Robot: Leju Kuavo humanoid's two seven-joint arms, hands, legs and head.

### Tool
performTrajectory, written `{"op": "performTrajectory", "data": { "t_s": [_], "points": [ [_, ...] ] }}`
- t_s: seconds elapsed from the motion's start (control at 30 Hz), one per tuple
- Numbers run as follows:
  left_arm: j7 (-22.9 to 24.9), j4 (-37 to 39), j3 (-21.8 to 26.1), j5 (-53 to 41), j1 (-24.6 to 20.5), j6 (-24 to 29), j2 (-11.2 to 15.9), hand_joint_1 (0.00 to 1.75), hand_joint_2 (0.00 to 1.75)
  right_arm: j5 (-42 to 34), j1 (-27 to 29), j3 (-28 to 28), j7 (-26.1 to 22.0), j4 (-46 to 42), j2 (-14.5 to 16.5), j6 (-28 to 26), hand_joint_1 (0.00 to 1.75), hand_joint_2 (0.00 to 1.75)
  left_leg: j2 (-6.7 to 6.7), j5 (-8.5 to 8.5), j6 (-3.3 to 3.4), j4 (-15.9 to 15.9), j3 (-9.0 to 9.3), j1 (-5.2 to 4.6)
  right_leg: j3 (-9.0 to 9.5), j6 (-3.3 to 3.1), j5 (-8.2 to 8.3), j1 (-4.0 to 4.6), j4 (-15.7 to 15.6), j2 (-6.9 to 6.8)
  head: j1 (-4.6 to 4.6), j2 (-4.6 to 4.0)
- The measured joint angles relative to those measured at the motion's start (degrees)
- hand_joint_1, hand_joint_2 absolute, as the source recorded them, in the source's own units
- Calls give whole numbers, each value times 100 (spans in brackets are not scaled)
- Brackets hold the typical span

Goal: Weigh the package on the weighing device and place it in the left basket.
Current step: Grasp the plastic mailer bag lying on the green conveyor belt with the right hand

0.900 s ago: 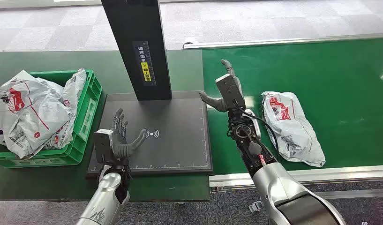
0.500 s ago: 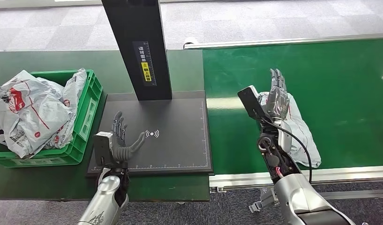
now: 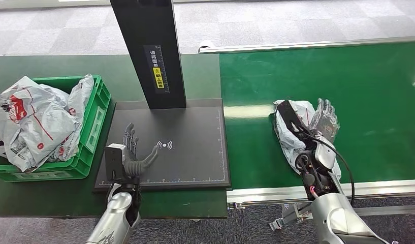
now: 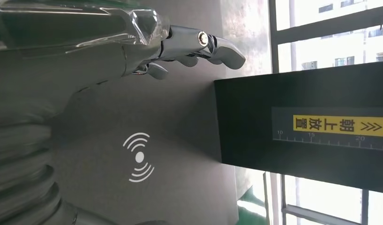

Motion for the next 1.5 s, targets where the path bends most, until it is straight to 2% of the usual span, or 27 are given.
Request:
{"op": "performTrajectory", "data": {
  "t_s": [0.07,0.13,0.3,0.53,0.57,0.67,0.7,1.03,1.23,1.5],
  "points": [
    [32,10,2,-78,0,37,-2,0,175,290,9,-27,223,95,-20,807,0,175,0,0,0,0,0,0,-1,0,0,0,0,0,-1,1],
    [52,26,5,-129,-1,45,-6,0,175,454,15,-39,320,208,-19,1317,0,175,0,0,0,0,0,0,-1,0,0,0,0,0,-2,1],
    [69,68,8,-194,-2,73,-20,0,175,573,9,-46,387,397,-11,1613,0,175,-1,0,0,0,0,1,-1,0,0,1,1,0,-1,0],
    [242,131,12,-620,-43,403,-92,0,175,796,54,-86,424,483,19,2186,0,175,-3,0,0,0,0,0,0,0,0,0,0,0,-1,1],
    [272,134,14,-671,-50,405,-104,0,175,832,72,-86,402,480,32,2254,14,175,-2,0,0,0,0,0,0,0,0,0,0,0,-1,1],
    [334,136,18,-780,-60,396,-133,0,175,888,129,-87,344,455,76,2403,144,175,-1,0,0,0,0,0,0,0,0,0,0,0,-2,0],
    [344,137,20,-802,-60,391,-143,0,175,891,144,-87,325,449,88,2450,173,175,-2,0,0,0,0,0,0,0,0,0,0,0,-2,0],
    [361,173,36,-980,-58,422,-193,0,175,875,177,-87,81,424,156,2627,175,175,-2,0,0,0,1,1,1,0,0,1,0,0,-1,0],
    [358,87,94,-1031,61,396,-194,0,175,853,378,-73,-356,80,224,2177,175,175,0,0,0,-1,-1,1,0,0,0,1,1,0,-2,0],
    [360,-140,143,-1044,244,397,-192,0,175,812,543,-63,-457,-421,310,2091,175,175,-2,0,0,-1,-2,1,0,1,-1,1,0,0,-2,0]
  ]
}}
